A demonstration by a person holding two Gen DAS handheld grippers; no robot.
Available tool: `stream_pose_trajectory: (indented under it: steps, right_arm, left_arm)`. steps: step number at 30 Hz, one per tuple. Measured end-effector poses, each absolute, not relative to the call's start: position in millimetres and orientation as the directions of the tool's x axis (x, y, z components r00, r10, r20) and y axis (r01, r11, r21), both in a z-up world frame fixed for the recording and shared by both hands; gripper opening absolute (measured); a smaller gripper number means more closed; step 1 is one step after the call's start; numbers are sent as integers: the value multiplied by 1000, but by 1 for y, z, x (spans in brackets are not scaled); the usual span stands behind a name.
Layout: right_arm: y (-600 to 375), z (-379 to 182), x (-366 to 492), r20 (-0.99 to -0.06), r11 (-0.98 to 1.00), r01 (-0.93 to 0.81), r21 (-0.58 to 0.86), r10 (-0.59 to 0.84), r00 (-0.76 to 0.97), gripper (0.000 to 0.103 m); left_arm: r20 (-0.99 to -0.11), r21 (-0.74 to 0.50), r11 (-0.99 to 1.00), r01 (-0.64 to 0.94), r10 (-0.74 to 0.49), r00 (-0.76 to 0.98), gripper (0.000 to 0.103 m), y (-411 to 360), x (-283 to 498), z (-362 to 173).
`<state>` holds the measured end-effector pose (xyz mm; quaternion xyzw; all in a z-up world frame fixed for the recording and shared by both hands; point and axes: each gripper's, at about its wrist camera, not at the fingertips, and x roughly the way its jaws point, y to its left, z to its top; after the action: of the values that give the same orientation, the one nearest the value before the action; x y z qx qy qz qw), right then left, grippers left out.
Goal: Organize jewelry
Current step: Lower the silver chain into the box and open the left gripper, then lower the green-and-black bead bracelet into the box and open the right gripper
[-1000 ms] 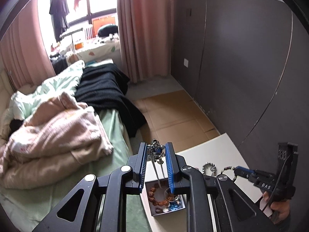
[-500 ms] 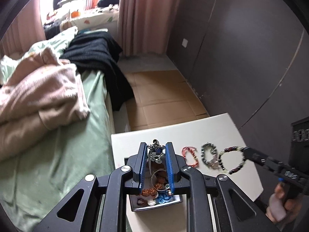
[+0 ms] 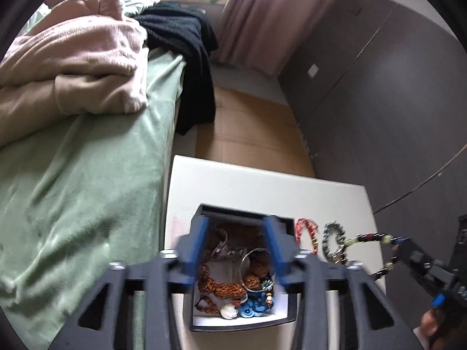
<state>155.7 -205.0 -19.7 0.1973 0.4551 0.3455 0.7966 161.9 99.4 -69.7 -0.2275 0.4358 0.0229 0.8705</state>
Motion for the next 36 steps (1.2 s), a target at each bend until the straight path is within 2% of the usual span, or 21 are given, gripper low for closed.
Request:
stream_pose_trajectory:
  steps: [2, 10, 16, 18, 19, 20, 23, 27, 29, 33, 36]
  right_arm:
    - [-198, -20, 155, -585, 678, -380, 628, 735, 344, 12]
    - [-161, -27, 152, -550, 632, -414, 655, 775, 311, 12]
    - [-133, -32, 151, -506, 573, -444, 689, 819, 272, 12]
    - [-121, -37, 154, -496, 545, -455, 705, 836, 234, 20]
    - [-116, -42, 156, -514, 544, -450, 709, 834, 199, 43]
    - [-115, -46, 157, -528, 553, -435, 710, 828, 190, 58]
    - [-127, -54, 161, -554, 591, -388, 707, 804, 216, 60]
    - [-154, -48, 163, -594, 648, -358, 673, 761, 261, 62]
    - [-167, -44, 162, -601, 664, -344, 664, 748, 282, 75]
    - [-198, -37, 162, -615, 696, -309, 648, 718, 327, 79]
    - [-217, -37, 165, -635, 719, -276, 638, 694, 341, 89]
  left_arm:
    - [-743, -394, 889, -231, -161, 650, 63, 103, 157, -63]
    - [-725, -433, 866, -250, -170, 668, 64, 121, 146, -61]
    - [-713, -442, 851, -284, -141, 687, 77, 141, 134, -55]
    - [-711, -449, 842, -301, -133, 690, 81, 148, 132, -56]
    - [-710, -452, 838, -307, -129, 692, 84, 151, 131, -55]
    - [-709, -454, 835, -313, -125, 694, 87, 153, 130, -55]
    - [-710, -449, 835, -319, -117, 694, 92, 154, 130, -55]
    - [-710, -445, 843, -303, -125, 693, 92, 144, 134, -54]
    - [-709, -439, 850, -290, -130, 693, 93, 137, 136, -54]
    - [-708, -433, 866, -251, -155, 689, 96, 117, 141, -53]
    - [-716, -407, 884, -228, -154, 681, 97, 101, 146, -54]
